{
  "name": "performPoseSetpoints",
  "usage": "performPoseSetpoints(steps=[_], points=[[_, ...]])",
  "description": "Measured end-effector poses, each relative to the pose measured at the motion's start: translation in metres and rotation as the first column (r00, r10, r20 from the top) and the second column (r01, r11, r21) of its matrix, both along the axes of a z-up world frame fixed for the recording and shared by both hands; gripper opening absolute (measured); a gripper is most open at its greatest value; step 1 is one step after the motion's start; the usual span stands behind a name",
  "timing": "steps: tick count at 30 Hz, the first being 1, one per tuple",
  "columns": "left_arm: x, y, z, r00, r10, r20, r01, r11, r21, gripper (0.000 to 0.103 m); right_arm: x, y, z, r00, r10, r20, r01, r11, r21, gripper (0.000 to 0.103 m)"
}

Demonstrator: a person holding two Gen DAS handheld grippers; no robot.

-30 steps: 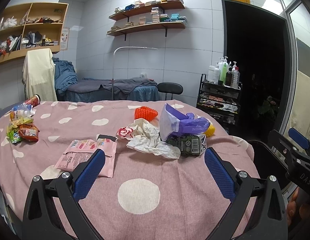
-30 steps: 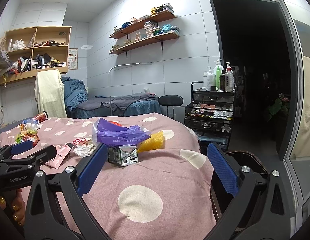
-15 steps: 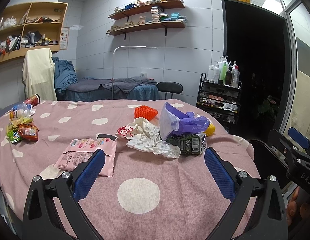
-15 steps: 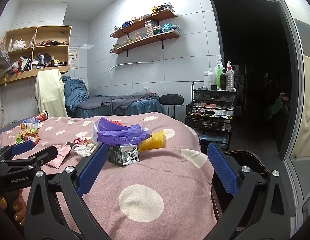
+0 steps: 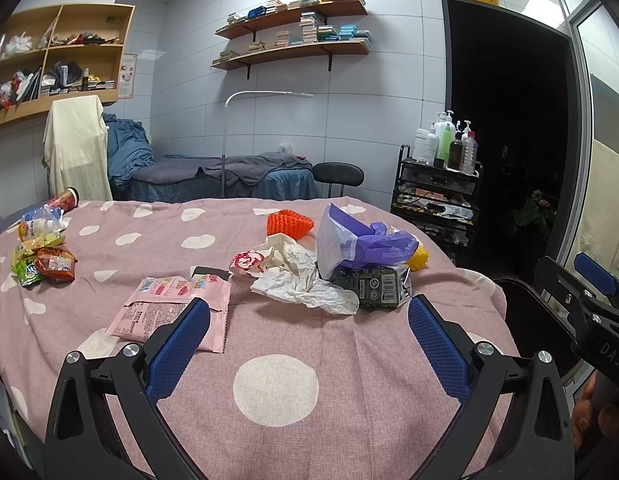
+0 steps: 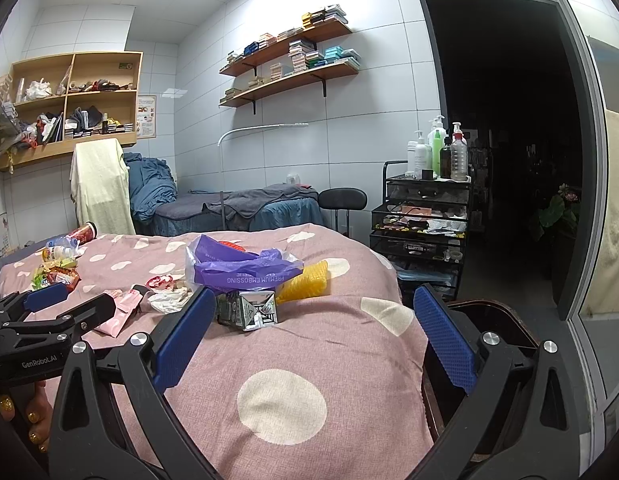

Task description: Collect trash

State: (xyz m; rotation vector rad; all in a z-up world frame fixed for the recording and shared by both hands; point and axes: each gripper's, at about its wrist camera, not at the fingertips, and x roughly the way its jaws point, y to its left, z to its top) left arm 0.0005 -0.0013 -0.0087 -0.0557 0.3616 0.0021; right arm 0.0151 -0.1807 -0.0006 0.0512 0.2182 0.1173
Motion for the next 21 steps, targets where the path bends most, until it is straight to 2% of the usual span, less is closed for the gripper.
performPoseSetpoints(steps=[21], points=[[0.0019, -0.0013, -0.0044, 1.000, -0.004, -0.007, 0.004, 1.000, 0.002, 0.098, 0.0010, 0.0002, -0.0015, 1.000, 0.007, -0.015, -0.007, 1.000, 0.001, 0.098]])
